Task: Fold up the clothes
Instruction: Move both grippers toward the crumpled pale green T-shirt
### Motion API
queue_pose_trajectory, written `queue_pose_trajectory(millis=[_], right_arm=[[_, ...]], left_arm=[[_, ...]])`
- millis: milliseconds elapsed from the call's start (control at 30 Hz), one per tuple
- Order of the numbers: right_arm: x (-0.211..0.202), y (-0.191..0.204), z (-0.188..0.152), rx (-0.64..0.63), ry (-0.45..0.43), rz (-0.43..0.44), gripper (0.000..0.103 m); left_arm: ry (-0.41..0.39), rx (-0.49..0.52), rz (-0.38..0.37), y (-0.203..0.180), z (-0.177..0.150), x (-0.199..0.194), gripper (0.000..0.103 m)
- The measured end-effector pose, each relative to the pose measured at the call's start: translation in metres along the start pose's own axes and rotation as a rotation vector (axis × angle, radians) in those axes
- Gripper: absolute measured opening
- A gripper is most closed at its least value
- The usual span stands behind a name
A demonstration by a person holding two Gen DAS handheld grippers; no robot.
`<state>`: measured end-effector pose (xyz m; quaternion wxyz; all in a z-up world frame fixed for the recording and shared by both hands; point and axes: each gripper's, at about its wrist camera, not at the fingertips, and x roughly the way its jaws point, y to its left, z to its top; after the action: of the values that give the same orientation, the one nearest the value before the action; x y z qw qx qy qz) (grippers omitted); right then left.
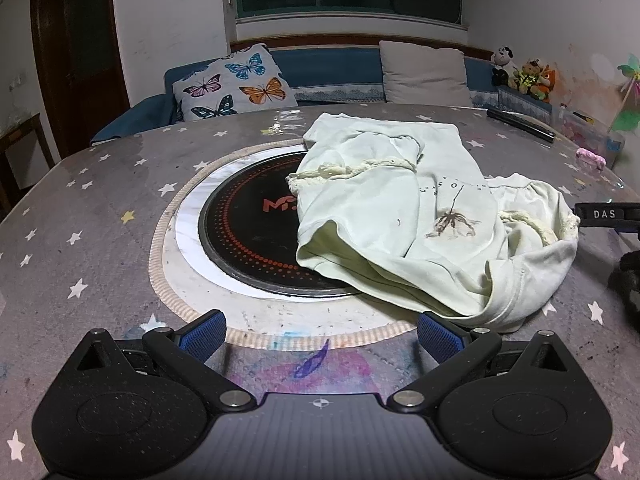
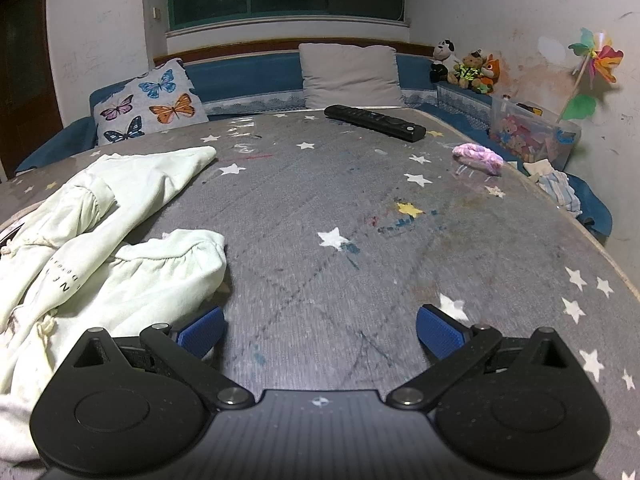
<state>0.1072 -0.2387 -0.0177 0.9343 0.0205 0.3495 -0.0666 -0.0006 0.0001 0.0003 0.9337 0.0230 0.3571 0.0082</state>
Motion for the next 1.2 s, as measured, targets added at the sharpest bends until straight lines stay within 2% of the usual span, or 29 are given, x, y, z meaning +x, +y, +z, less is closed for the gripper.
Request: queue_pose_trajectory(millis=[133,200,800,1200], right_arm=[[-0.010,-0.001,-0.004,0.004,0.007,0.030,0.103],[-0.022,-0.006,-0.007,0.005,-0.016,0.053,0.103],[-0.102,0.015,-0.030,-0.176,-0.124,0.157,0.103],[-0.122,0.028,-0.051,-0.216,-0.120,0.202,0.103]], left_arm=[[-0.003,-0.005,-0.007,0.000,-0.001,-0.003,0.103],[-0.004,-0.007,-0.011,0.001,-0.002,-0.005,0.103],[-0.009,0.007,-0.015,-0.006,-0.009,-0.021,0.103],[-0.025,0.035,-0.009,-0.015,-0.014,-0.033,0.103]])
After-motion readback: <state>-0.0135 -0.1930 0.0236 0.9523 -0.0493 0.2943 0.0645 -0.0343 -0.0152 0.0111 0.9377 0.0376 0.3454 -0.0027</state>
